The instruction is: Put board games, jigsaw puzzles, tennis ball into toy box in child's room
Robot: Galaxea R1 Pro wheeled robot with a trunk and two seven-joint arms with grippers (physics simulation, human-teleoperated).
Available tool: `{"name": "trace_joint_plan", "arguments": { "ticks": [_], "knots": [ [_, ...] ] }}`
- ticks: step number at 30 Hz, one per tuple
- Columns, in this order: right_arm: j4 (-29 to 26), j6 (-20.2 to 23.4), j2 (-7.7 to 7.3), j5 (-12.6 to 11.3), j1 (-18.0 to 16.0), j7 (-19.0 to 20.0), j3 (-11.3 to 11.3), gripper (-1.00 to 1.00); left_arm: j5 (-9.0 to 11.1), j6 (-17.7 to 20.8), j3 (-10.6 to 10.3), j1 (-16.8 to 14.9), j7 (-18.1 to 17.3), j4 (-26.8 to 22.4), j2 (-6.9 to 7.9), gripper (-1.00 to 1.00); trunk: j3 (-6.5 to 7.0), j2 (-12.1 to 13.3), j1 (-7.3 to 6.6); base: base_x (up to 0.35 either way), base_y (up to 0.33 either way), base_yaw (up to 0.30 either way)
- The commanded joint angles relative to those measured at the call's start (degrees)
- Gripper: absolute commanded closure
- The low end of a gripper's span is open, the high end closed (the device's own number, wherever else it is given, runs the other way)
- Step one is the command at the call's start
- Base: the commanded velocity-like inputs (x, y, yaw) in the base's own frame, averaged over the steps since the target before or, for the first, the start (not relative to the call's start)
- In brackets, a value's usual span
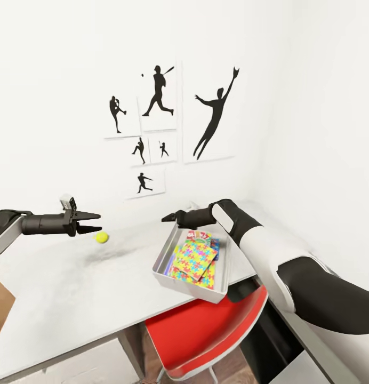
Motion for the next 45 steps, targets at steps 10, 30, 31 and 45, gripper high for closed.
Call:
{"name": "trace_joint_plan", "arguments": {
  "ticks": [10, 30, 31, 45],
  "knots": [
    [0.02, 0.07, 0.0, 0.07, -0.07, -2.23, -0.01, -1.0, 0.17, 0.49, -0.31, -0.12, -0.26, 0.08, 0.07, -1.0, -0.04, -0.13, 0.03, -0.089, 0.017, 0.28],
    [0.02, 0.07, 0.0, 0.01, -0.06, -2.41, -0.13, -1.0, -0.09, 0.49, -0.2, -0.12, -0.19, 2.68, 0.08, -1.0, -0.03, -0.13, 0.03, -0.042, 0.093, 0.282],
    [0.02, 0.07, 0.0, 0.01, -0.07, -2.41, -0.14, -1.0, -0.09, 0.49, -0.19, -0.12, -0.19, 2.76, 0.09, -1.0, -0.03, -0.13, 0.03, -0.001, 0.003, 0.282],
    [0.02, 0.07, 0.0, 0.01, -0.07, -2.41, -0.24, -1.0, -0.28, 0.46, -0.21, -0.12, -0.11, 4.91, 0.38, -1.0, -0.03, -0.13, 0.03, 0.0, 0.001, 0.226]
  ]
}}
